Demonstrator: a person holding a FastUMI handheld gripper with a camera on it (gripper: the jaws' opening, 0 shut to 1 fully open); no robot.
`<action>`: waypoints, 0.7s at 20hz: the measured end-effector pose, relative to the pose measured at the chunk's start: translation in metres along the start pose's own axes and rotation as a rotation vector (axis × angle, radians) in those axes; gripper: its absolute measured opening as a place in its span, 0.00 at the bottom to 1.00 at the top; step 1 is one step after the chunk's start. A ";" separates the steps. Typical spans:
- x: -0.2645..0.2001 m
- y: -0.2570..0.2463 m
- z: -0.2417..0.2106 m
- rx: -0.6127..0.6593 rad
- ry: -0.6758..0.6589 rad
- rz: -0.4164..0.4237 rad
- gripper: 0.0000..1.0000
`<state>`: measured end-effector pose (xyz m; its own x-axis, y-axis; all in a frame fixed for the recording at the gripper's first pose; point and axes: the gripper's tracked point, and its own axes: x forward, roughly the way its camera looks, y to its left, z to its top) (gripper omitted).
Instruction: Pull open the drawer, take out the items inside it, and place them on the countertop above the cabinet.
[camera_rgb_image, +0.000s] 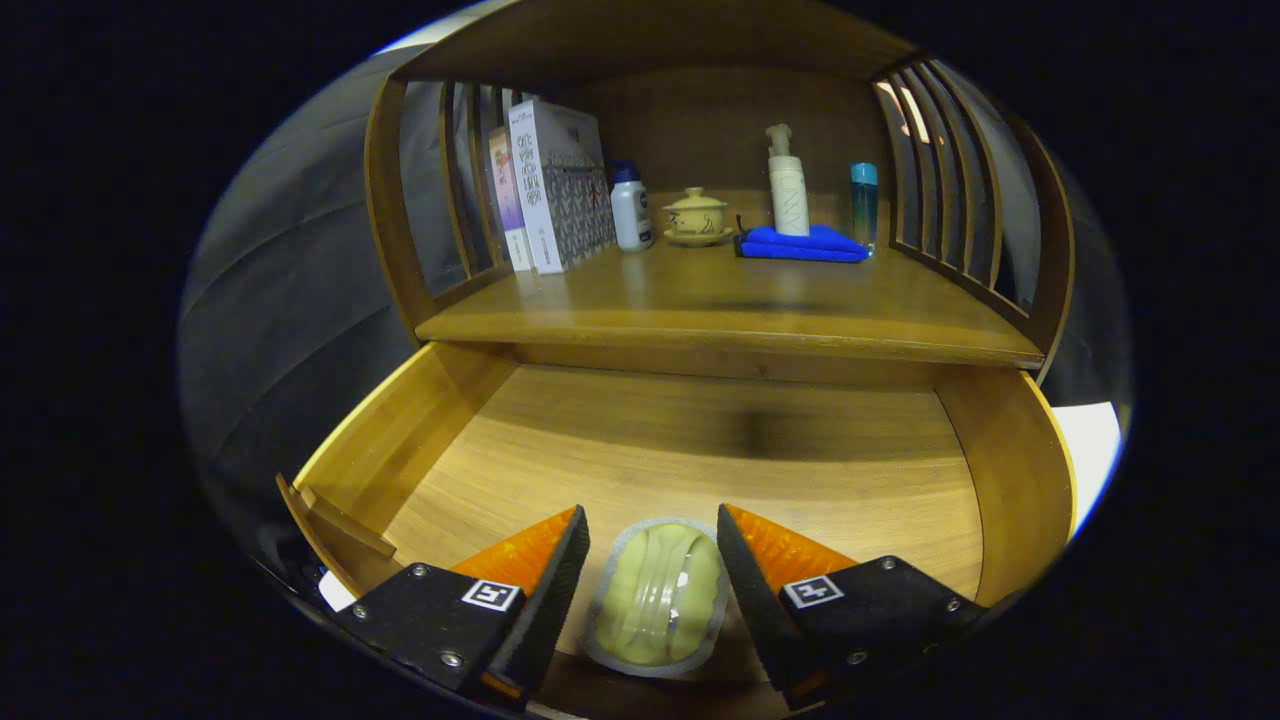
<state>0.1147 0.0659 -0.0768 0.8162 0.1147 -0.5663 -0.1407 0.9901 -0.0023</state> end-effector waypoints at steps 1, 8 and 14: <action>0.004 -0.002 -0.002 -0.009 0.015 -0.003 0.76; 0.011 -0.005 -0.016 0.057 0.123 0.023 0.64; 0.012 -0.017 -0.008 0.012 0.061 -0.023 0.29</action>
<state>0.1223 0.0500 -0.0896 0.7836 0.0869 -0.6152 -0.1149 0.9934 -0.0061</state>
